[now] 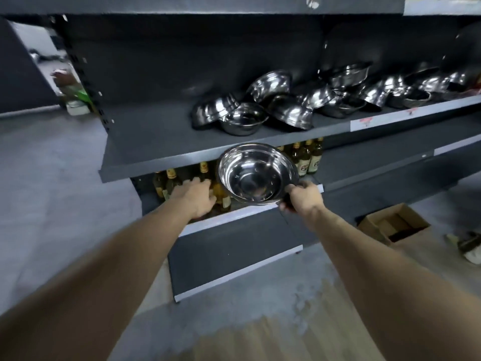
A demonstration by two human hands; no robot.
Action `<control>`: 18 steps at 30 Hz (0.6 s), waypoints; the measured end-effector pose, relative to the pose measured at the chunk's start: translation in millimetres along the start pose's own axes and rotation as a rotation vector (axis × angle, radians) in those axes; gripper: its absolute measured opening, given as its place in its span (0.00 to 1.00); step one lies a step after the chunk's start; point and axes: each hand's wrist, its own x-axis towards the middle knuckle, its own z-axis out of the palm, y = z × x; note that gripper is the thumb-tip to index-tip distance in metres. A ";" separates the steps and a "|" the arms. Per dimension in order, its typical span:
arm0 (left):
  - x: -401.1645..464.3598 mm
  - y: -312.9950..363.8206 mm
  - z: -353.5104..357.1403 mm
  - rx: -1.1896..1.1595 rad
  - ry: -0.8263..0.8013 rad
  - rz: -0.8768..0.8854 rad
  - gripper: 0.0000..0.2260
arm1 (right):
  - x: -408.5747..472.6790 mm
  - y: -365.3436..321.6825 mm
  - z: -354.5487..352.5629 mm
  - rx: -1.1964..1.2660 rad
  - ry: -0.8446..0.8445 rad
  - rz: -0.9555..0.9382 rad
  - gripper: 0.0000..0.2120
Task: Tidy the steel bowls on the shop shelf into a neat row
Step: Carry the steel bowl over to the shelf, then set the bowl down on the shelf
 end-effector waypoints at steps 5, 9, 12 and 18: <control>11.2 -33.3 -42.3 0.004 0.100 -0.140 0.24 | 22.7 -57.8 20.8 0.035 -0.091 -0.065 0.03; 12.0 -59.0 -60.0 0.011 0.112 -0.222 0.26 | 36.7 -87.4 51.0 0.027 -0.147 -0.075 0.06; 16.1 -80.9 -66.0 0.015 0.126 -0.256 0.27 | 47.3 -102.1 82.8 -0.001 -0.179 -0.083 0.09; 36.1 -132.7 -77.2 -0.008 0.154 -0.346 0.25 | 74.6 -121.2 146.1 -0.059 -0.248 -0.032 0.12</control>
